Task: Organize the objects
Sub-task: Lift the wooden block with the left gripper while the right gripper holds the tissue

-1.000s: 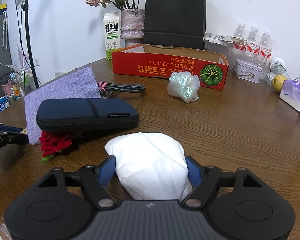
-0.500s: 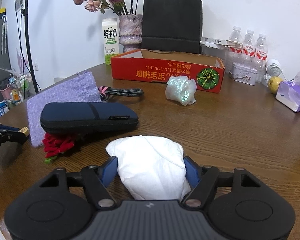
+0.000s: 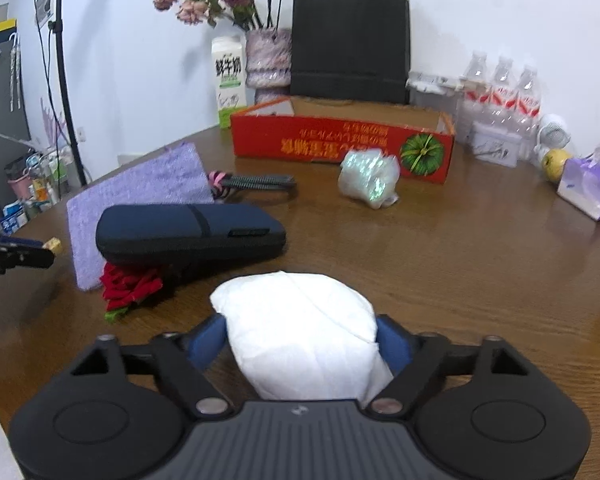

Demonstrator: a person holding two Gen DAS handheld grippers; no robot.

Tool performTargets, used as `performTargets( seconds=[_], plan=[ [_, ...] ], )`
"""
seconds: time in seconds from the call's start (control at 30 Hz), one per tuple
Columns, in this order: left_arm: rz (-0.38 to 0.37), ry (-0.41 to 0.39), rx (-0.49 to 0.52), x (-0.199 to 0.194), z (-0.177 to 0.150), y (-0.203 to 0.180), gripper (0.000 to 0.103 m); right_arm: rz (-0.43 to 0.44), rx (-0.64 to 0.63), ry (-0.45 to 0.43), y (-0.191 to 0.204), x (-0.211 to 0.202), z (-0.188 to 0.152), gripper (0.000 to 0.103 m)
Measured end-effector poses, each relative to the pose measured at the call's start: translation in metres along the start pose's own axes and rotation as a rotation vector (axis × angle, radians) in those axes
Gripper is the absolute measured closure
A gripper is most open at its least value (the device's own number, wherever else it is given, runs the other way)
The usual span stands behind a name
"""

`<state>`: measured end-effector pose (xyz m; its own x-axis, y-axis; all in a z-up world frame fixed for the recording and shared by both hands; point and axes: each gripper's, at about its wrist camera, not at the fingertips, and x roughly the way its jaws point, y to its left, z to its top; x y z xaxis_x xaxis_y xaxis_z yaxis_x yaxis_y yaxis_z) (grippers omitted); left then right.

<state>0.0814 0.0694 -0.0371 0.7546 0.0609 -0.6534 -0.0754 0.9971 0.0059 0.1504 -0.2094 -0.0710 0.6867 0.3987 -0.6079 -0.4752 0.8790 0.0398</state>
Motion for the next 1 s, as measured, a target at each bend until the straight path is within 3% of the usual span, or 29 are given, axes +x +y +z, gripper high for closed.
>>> performTargets(
  seconds=[0.17,0.3,0.33,0.43,1.0],
  plan=[
    [0.0,-0.003,-0.002,-0.002,-0.001,0.0,0.081,0.03,-0.029,0.046,0.005,0.009,-0.001,0.0],
    [-0.001,-0.004,-0.005,-0.002,0.0,0.001,0.081,0.021,-0.054,0.044,0.01,0.012,-0.002,0.0],
    [-0.002,-0.005,-0.006,-0.002,0.0,0.001,0.081,0.018,-0.049,0.042,0.01,0.012,-0.002,0.002],
    [-0.005,-0.009,-0.009,-0.004,0.0,0.002,0.081,0.016,-0.049,0.01,0.009,0.006,-0.003,0.028],
    [-0.006,-0.047,-0.017,-0.018,0.007,0.003,0.081,-0.007,-0.044,-0.05,0.013,-0.014,-0.002,0.043]
  ],
)
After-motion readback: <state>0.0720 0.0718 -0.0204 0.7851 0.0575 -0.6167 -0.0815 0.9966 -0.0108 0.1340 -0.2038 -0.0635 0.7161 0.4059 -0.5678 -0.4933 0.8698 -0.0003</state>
